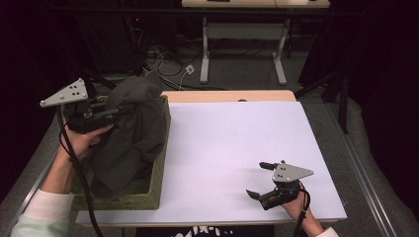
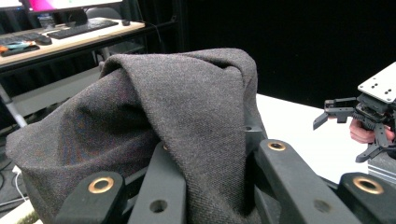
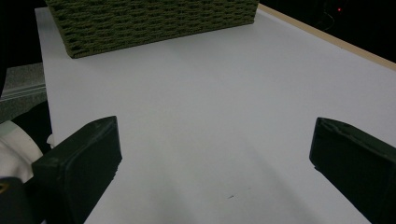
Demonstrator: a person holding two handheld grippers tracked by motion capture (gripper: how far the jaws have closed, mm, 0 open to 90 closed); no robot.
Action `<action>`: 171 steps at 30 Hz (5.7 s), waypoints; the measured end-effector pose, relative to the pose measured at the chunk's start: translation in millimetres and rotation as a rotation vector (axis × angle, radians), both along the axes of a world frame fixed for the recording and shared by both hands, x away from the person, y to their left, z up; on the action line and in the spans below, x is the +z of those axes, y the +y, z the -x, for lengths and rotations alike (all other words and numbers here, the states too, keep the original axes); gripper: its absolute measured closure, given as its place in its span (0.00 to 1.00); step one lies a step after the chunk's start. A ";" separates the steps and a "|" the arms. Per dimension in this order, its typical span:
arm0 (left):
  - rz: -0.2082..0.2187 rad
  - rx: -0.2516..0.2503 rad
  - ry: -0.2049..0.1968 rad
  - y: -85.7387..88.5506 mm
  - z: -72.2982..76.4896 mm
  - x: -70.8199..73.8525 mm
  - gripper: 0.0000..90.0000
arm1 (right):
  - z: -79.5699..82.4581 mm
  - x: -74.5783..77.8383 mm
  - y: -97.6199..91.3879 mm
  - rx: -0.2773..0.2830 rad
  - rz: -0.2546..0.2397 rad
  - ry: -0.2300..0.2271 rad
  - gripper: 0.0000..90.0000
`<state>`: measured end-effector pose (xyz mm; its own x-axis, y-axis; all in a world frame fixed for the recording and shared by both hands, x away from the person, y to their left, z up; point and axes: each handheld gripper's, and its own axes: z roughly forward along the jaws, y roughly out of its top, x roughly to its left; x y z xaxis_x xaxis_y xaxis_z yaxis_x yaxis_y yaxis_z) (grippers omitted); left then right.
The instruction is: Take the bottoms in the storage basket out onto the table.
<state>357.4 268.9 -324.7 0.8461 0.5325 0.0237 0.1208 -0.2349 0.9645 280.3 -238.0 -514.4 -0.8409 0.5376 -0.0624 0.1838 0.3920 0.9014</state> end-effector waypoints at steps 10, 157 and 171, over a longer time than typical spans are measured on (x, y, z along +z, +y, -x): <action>0.004 -0.017 -0.002 -11.7 -3.8 3.2 0.88 | -0.4 0.0 -0.6 -0.002 0.000 0.002 0.02; -0.193 -0.249 0.112 -223.9 -48.3 -22.8 0.87 | -0.4 0.6 -1.9 0.004 -0.010 -0.006 0.02; -0.235 -0.233 0.138 -222.1 -51.2 -31.5 0.87 | -0.2 0.7 -1.8 0.003 -0.007 -0.006 0.02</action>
